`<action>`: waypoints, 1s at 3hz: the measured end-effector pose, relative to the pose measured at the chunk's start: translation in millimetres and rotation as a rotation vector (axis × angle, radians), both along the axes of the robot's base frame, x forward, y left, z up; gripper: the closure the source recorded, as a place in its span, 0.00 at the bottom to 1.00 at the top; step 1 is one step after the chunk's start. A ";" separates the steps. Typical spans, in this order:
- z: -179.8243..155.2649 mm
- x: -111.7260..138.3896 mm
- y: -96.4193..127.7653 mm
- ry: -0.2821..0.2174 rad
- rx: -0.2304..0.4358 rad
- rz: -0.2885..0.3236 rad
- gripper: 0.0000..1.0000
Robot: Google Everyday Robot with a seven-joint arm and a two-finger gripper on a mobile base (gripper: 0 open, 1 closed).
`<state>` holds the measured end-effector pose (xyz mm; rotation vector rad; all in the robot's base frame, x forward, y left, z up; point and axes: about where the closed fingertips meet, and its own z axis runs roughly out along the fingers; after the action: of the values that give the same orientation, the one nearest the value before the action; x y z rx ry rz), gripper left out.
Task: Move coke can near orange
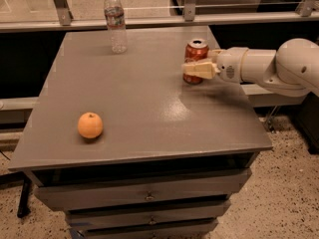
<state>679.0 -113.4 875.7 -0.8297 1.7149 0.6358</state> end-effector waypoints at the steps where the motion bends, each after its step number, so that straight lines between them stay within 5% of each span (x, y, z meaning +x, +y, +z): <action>1: 1.1 -17.2 12.1 0.043 0.059 0.040 0.64; 3: 25.1 -57.3 40.7 -0.031 0.105 0.165 1.00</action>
Offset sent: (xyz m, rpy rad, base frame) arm -0.0568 0.0347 0.0246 0.1340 -0.0059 0.1639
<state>621.7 -72.7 900.8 -0.9075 1.5818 0.8138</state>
